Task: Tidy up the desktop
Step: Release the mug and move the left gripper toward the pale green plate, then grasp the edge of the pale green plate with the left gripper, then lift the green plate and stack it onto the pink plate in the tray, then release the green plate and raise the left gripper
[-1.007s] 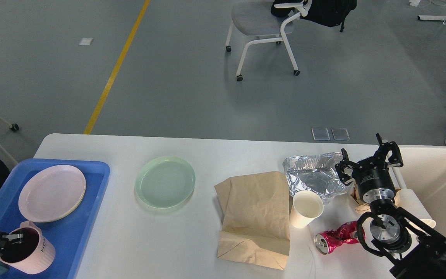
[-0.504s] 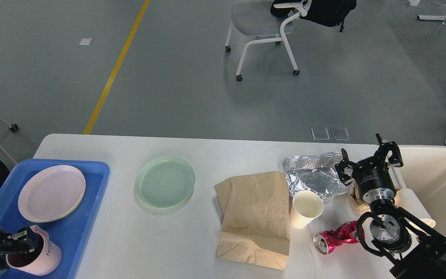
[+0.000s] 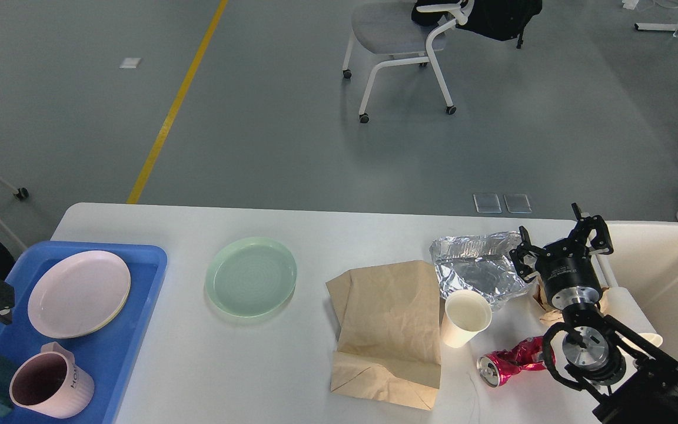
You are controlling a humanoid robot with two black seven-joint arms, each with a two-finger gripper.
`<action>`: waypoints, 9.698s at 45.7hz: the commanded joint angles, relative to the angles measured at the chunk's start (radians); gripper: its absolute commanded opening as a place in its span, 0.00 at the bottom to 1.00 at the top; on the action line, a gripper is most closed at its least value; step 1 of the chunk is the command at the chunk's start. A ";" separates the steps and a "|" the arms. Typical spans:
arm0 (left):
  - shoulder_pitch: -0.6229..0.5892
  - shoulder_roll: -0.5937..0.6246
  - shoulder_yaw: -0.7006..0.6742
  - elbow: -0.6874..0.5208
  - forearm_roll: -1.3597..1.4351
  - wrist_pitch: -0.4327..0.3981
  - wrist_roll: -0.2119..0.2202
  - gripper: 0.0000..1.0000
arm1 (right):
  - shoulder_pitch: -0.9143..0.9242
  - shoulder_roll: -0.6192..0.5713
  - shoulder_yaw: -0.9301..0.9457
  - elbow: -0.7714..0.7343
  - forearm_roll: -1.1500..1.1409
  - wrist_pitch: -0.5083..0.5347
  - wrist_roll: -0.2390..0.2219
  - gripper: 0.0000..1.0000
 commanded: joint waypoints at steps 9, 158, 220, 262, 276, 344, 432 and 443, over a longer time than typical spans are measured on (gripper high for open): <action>-0.341 -0.253 0.171 -0.175 -0.127 -0.011 -0.051 0.94 | 0.000 0.000 0.000 0.000 0.000 0.000 0.000 1.00; 0.892 -0.628 -0.641 0.563 -0.856 0.518 -0.059 0.89 | 0.000 0.000 0.000 0.000 0.000 0.000 0.000 1.00; 0.955 -0.644 -0.687 0.612 -0.773 0.494 -0.051 0.00 | 0.000 0.000 0.000 0.001 0.000 0.000 0.000 1.00; 0.188 -0.480 -0.294 0.081 -0.772 0.364 0.075 0.00 | 0.000 0.000 0.000 -0.002 0.000 0.000 0.000 1.00; -0.239 -0.469 -0.156 -0.198 -0.756 0.222 0.056 0.00 | 0.000 0.000 0.000 -0.002 0.000 0.000 0.000 1.00; 0.936 -0.068 -0.705 0.823 -0.327 0.014 -0.030 0.00 | 0.000 0.000 0.000 0.000 0.000 0.000 0.000 1.00; 0.925 -0.063 -1.315 0.848 -0.325 -0.020 -0.047 0.96 | 0.000 0.000 0.000 0.000 0.000 0.000 0.000 1.00; 1.116 -0.195 -1.877 0.848 -0.318 -0.002 -0.065 0.96 | 0.000 0.000 0.000 0.000 0.000 0.000 0.000 1.00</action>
